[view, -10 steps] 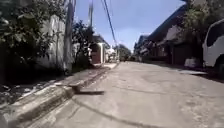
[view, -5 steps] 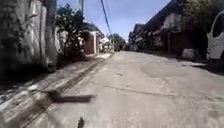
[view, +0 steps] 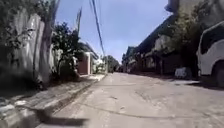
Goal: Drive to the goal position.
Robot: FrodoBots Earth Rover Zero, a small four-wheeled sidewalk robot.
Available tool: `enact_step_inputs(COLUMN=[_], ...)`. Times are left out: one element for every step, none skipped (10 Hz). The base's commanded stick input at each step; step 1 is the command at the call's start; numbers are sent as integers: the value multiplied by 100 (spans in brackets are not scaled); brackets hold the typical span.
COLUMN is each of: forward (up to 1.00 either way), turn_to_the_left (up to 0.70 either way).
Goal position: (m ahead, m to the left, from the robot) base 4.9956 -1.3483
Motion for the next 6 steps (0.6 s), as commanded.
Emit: enact_step_inputs(forward=[88,85,84,86,100,100], turn_to_the_left=[-3,-2,-3,-3,0,0])
